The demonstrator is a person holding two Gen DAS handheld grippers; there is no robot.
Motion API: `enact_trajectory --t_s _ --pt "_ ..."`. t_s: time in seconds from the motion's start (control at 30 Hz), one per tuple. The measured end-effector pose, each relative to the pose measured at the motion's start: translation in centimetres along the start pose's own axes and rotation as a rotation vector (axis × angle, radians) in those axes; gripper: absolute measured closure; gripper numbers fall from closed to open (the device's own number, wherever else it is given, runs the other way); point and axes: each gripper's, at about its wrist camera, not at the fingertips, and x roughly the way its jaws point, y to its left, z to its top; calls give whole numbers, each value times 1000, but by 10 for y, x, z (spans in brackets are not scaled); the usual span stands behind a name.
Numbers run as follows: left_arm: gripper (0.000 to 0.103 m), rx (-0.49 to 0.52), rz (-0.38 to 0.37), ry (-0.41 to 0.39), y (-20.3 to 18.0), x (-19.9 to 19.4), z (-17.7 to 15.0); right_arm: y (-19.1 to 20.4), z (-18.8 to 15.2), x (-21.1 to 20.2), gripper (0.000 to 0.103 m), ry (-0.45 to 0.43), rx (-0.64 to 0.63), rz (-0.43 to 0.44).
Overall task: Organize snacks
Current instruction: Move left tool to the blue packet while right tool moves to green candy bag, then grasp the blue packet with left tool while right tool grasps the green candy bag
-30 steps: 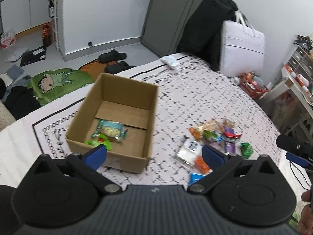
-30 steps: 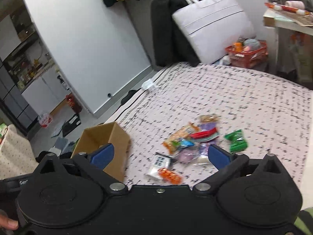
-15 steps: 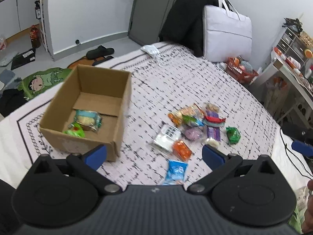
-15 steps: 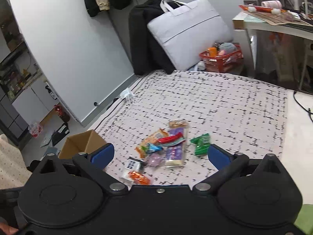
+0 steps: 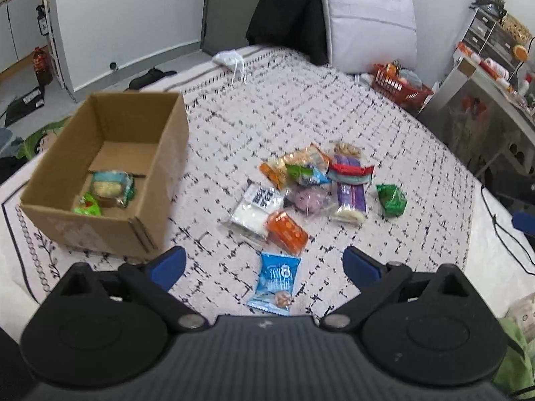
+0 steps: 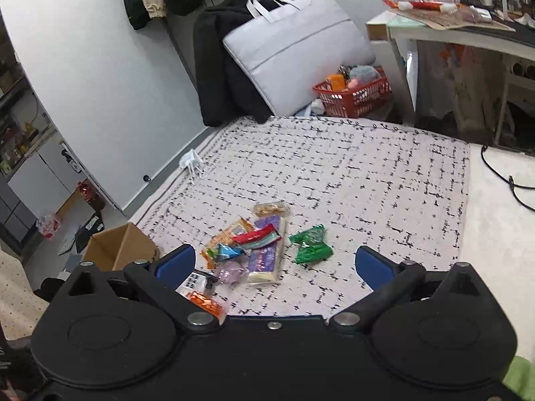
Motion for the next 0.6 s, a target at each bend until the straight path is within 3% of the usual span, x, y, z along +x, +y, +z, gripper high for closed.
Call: enact_trajectory --t_s 0.37,0.43,0.6 --pt "28 -40 -22 100 -10 55 -16 -7 -4 24 1 42 -77 -13" --pt "36 -50 -23 124 -10 65 -18 -6 -5 29 2 48 -91 -17" --pt "43 -76 -20 172 -6 88 -25 -6 -8 46 10 86 -125 -32"
